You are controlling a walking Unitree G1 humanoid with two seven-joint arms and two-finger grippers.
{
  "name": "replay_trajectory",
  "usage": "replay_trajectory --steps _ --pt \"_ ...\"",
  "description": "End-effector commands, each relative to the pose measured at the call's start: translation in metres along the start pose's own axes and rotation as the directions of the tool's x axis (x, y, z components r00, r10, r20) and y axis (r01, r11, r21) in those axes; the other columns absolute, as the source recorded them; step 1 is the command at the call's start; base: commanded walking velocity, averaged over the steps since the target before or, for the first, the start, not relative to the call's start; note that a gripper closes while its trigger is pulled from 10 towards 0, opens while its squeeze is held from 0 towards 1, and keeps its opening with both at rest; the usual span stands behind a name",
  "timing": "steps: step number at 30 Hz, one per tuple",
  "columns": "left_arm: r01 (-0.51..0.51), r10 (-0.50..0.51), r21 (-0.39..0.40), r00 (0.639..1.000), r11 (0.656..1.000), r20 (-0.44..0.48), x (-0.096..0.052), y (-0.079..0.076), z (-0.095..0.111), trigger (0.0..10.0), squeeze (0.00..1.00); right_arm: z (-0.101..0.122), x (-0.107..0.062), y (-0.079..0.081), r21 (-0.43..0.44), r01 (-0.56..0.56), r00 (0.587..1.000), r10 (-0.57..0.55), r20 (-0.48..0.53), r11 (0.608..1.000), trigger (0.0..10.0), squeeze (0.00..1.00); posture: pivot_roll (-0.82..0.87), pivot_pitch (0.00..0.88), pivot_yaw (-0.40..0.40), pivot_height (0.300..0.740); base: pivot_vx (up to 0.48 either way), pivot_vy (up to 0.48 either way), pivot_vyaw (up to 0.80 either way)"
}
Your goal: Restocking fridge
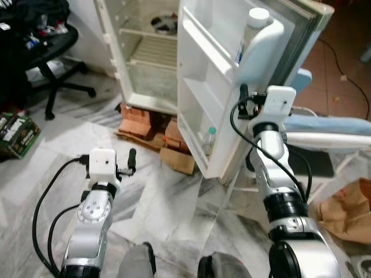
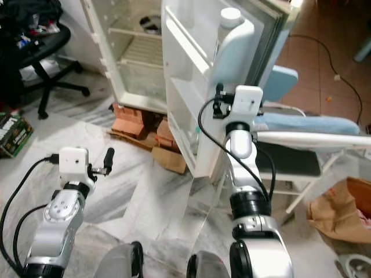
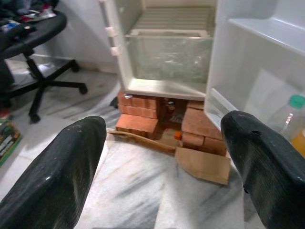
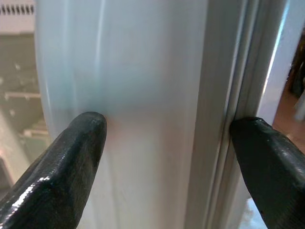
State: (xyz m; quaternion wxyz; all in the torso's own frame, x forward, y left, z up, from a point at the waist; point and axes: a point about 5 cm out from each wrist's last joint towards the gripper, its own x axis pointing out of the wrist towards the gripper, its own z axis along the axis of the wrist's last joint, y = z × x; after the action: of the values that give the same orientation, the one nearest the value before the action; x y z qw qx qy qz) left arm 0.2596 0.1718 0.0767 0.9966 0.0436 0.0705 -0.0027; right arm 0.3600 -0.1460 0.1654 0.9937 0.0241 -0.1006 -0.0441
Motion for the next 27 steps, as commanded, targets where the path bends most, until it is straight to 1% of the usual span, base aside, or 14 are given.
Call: replay_trajectory --steps 1,2,3,5,8,9,10,12,14,16,22,25,26,27 --pt "0.007 -0.007 0.011 1.000 1.000 0.008 -0.002 0.002 0.003 10.0 0.00 0.017 0.007 0.016 0.041 -0.098 0.993 0.095 0.068 0.994 10.0 0.00 0.07 0.143 -0.029 0.740 0.000 0.000 0.00" --pt "0.008 -0.008 0.012 1.000 1.000 0.007 -0.003 0.002 0.003 10.0 0.00 0.019 0.006 0.026 0.093 -0.179 0.983 0.174 0.063 0.979 10.0 0.00 0.07 0.143 -0.029 0.740 0.000 0.000 0.00" --pt "0.008 -0.008 0.012 1.000 1.000 0.007 -0.003 0.002 0.003 10.0 0.00 0.019 0.006 0.026 0.093 -0.179 0.983 0.174 0.063 0.979 10.0 0.00 0.07 0.143 -0.029 0.740 0.000 0.000 0.00" --pt "0.011 -0.011 0.014 1.000 1.000 0.000 -0.004 0.003 0.002 10.0 0.00 0.015 -0.001 0.042 0.230 -0.325 0.945 0.324 0.041 0.917 10.0 0.00 0.07 0.143 -0.027 0.740 0.000 0.000 0.00" --pt "0.016 -0.016 0.017 1.000 1.000 -0.006 -0.004 0.003 0.002 10.0 0.00 0.013 -0.012 0.051 0.304 -0.437 0.895 0.443 0.052 0.847 10.0 0.00 0.06 0.143 -0.025 0.740 0.000 0.000 0.00" --pt "0.016 -0.016 0.017 1.000 1.000 -0.006 -0.004 0.003 0.002 10.0 0.00 0.013 -0.012 0.051 0.304 -0.437 0.895 0.443 0.052 0.847 10.0 0.00 0.06 0.143 -0.025 0.740 0.000 0.000 0.00" --pt "0.018 -0.018 0.018 1.000 1.000 -0.006 -0.004 0.003 0.001 10.0 0.00 0.015 -0.020 0.055 0.355 -0.500 0.857 0.510 0.074 0.790 10.0 0.00 0.06 0.142 -0.022 0.740 0.000 0.000 0.00" --pt "0.020 -0.019 0.018 1.000 1.000 -0.008 -0.003 0.003 0.001 10.0 0.00 0.017 -0.029 0.058 0.413 -0.566 0.806 0.583 0.099 0.713 10.0 0.00 0.06 0.142 -0.021 0.740 0.000 0.000 0.00" --pt "0.025 -0.025 0.019 1.000 0.999 -0.012 -0.003 0.003 0.001 10.0 0.00 0.020 -0.047 0.060 0.443 -0.664 0.711 0.691 0.128 0.602 10.0 0.00 0.06 0.141 -0.017 0.740 0.000 0.000 0.00" --pt "0.028 -0.027 0.021 1.000 0.999 -0.013 -0.003 0.003 0.001 10.0 0.00 0.016 -0.055 0.058 0.425 -0.686 0.687 0.718 0.111 0.590 10.0 0.00 0.05 0.141 -0.016 0.740 0.000 0.000 0.00" --pt "0.028 -0.027 0.027 1.000 0.999 -0.015 -0.003 0.004 0.000 10.0 0.00 0.005 -0.068 0.043 0.434 -0.672 0.682 0.730 0.048 0.600 10.0 0.00 0.05 0.143 -0.016 0.740 0.000 0.000 0.00" --pt "0.027 -0.026 0.030 0.999 0.999 -0.018 -0.003 0.005 0.000 10.0 0.00 0.000 -0.086 0.033 0.451 -0.696 0.631 0.776 0.014 0.558 10.0 0.00 0.05 0.143 -0.014 0.740 0.000 0.000 0.00" --pt "0.028 -0.028 0.031 0.999 0.999 -0.019 -0.003 0.005 0.000 10.0 0.00 -0.004 -0.098 0.030 0.462 -0.718 0.582 0.813 -0.014 0.521 10.0 0.00 0.05 0.142 -0.012 0.740 0.000 0.000 0.00" --pt "0.028 -0.028 0.031 0.999 0.999 -0.019 -0.003 0.005 0.000 10.0 0.00 -0.004 -0.098 0.030 0.462 -0.718 0.582 0.813 -0.014 0.521 10.0 0.00 0.05 0.142 -0.012 0.740 0.000 0.000 0.00"
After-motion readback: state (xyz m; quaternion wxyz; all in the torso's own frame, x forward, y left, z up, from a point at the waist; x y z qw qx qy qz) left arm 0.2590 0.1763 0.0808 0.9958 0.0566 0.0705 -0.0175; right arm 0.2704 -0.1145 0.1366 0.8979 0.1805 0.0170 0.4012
